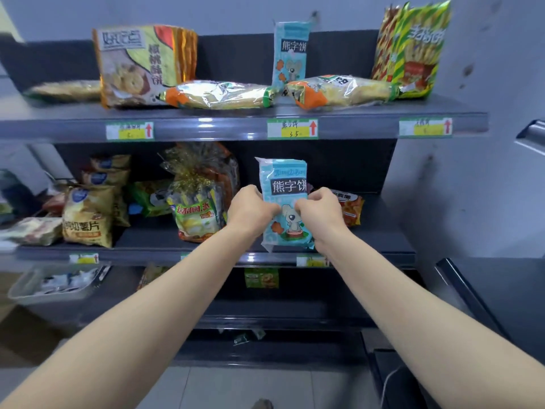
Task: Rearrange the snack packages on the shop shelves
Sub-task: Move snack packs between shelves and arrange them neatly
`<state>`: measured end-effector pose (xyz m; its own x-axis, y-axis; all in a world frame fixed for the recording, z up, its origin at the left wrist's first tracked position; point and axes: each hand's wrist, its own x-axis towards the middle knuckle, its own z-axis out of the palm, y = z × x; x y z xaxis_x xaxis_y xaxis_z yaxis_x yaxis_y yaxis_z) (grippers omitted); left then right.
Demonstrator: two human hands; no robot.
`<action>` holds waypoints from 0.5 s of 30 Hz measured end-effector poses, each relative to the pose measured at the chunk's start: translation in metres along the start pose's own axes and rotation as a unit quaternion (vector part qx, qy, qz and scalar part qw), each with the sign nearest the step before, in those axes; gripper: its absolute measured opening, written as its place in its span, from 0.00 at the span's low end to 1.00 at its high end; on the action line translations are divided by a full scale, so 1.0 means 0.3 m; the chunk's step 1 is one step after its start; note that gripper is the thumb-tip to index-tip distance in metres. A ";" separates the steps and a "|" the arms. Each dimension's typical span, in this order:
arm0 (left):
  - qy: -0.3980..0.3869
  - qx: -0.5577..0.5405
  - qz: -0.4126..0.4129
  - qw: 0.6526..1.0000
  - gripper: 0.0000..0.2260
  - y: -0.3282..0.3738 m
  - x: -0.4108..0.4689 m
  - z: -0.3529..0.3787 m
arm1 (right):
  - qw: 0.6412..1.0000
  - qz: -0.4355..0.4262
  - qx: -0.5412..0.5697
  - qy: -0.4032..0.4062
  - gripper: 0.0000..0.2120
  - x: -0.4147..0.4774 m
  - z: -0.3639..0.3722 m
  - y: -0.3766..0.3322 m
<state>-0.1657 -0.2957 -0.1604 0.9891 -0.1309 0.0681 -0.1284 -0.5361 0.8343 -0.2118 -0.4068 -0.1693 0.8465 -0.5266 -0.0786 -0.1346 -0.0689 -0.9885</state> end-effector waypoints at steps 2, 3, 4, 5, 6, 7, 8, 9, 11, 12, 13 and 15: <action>0.018 -0.012 0.040 0.999 0.12 0.062 -0.034 -0.052 | 0.999 -0.052 0.013 -0.003 0.07 -0.035 -0.024 -0.072; 0.029 -0.018 0.059 0.998 0.10 0.097 -0.045 -0.080 | 0.997 -0.080 0.017 -0.003 0.07 -0.049 -0.035 -0.112; 0.041 -0.023 0.080 0.996 0.09 0.131 -0.054 -0.107 | 0.994 -0.107 0.024 0.000 0.07 -0.060 -0.046 -0.154; 0.054 -0.028 0.102 0.993 0.09 0.166 -0.058 -0.132 | 0.991 -0.133 0.032 0.004 0.08 -0.065 -0.055 -0.197; 0.066 -0.033 0.124 0.990 0.09 0.203 -0.056 -0.156 | 0.987 -0.157 0.039 0.008 0.08 -0.068 -0.063 -0.241; 0.078 -0.037 0.146 0.986 0.08 0.239 -0.049 -0.179 | 0.983 -0.180 0.041 0.012 0.09 -0.063 -0.069 -0.284; 0.087 -0.044 0.164 0.982 0.08 0.275 -0.038 -0.199 | 0.979 -0.201 0.042 0.015 0.09 -0.054 -0.074 -0.326; 0.092 -0.053 0.181 0.978 0.09 0.309 -0.019 -0.219 | 0.975 -0.218 0.046 0.019 0.09 -0.040 -0.077 -0.367; 0.092 -0.072 0.207 0.971 0.09 0.372 0.040 -0.246 | 0.967 -0.248 0.052 0.030 0.09 0.004 -0.081 -0.446; 0.089 -0.080 0.215 0.969 0.09 0.402 0.080 -0.255 | 0.964 -0.260 0.045 0.039 0.09 0.033 -0.081 -0.483; 0.086 -0.084 0.221 0.968 0.09 0.428 0.123 -0.260 | 0.961 -0.270 0.033 0.048 0.09 0.067 -0.080 -0.519; 0.084 -0.094 0.231 0.965 0.09 0.470 0.219 -0.263 | 0.957 -0.285 0.002 0.049 0.07 0.142 -0.072 -0.579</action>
<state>-0.1131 -0.3143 0.0049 0.8294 -0.1747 0.5306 -0.5583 -0.2894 0.7775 -0.1636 -0.4356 0.0018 0.7290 -0.4820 0.4861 0.3371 -0.3652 -0.8677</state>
